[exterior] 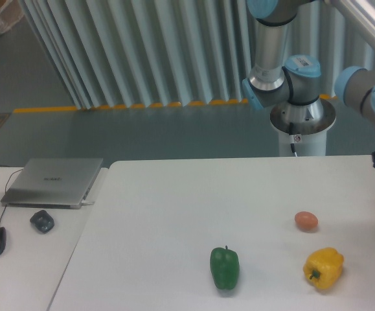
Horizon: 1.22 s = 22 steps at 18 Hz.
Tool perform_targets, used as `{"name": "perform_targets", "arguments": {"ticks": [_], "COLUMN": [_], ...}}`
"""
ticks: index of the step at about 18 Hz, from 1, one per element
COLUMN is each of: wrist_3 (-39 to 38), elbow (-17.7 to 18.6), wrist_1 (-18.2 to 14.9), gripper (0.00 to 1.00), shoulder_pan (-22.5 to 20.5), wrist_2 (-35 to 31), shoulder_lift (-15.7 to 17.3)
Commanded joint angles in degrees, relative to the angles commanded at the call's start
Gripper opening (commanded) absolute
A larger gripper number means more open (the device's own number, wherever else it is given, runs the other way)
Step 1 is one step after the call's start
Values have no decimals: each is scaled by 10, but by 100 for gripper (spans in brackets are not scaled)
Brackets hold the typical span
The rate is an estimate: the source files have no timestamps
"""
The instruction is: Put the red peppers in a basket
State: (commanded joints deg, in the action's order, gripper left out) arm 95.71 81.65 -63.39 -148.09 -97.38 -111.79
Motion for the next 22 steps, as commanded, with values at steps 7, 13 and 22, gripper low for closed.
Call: {"name": "perform_targets", "arguments": {"ticks": [7,13,22], "wrist_3": [117,163,159], "elbow": [0,0,3], "wrist_1": [55,74,83], "gripper": [19,44,100], "shoulder_pan": [-47,-74,-74], "wrist_2": [1,1,11], "shoulder_lift": [-18,-33,-32]}}
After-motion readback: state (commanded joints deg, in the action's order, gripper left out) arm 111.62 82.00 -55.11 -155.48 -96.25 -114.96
